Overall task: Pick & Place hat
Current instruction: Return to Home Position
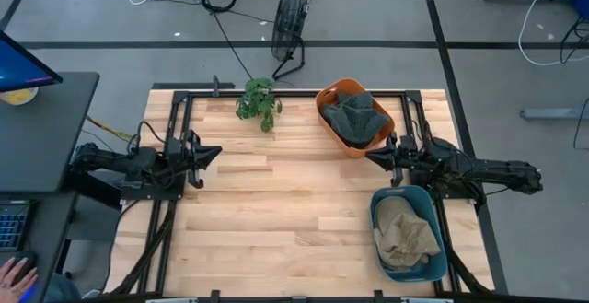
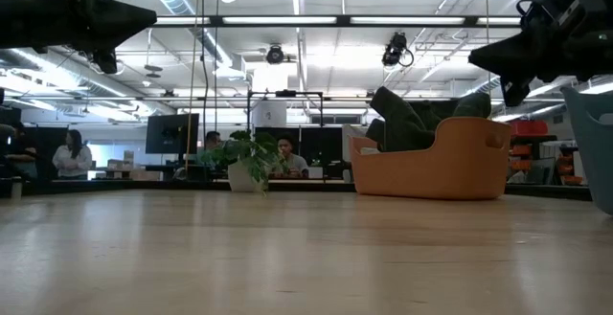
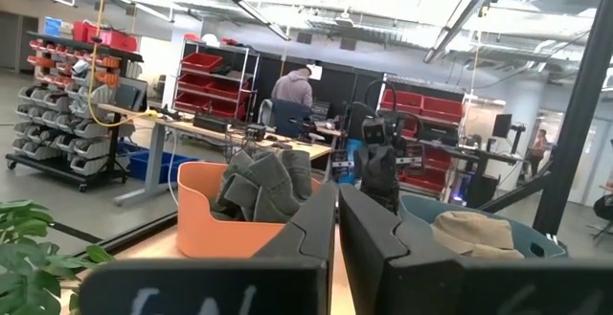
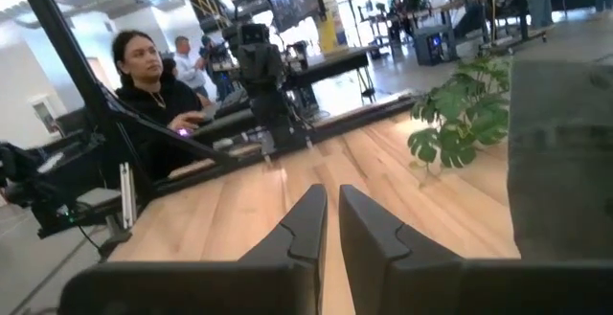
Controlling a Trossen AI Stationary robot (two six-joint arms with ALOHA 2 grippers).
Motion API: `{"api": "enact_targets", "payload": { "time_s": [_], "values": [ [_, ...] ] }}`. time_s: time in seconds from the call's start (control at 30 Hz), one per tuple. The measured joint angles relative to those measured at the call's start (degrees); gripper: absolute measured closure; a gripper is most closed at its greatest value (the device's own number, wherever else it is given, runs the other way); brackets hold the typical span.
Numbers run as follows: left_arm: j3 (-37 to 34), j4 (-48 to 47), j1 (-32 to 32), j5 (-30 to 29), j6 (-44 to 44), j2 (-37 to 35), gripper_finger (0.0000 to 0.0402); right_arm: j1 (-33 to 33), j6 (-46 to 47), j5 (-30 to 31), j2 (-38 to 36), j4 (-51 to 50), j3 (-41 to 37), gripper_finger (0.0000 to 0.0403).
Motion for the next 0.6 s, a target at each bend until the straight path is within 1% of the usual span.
{"api": "enact_targets", "payload": {
  "time_s": [0.17, 0.27, 0.6],
  "values": [
    [0.0, 0.0, 0.0, 0.0, 0.0, 0.0, 0.0379, 0.0, 0.0, 0.5, 0.2, -7.1, 0.0, 0.0366],
    [0.0, 0.0, 0.0, 0.0, 0.0, 0.0, 0.0378, 0.0, 0.0, 2.0, 0.7, -6.8, 0.1, 0.0366],
    [0.0, 0.0, 0.0, 0.0, 0.0, 0.0, 0.0378, 0.0, 0.0, 2.0, 0.7, -6.9, 0.1, 0.0366]
  ]
}}
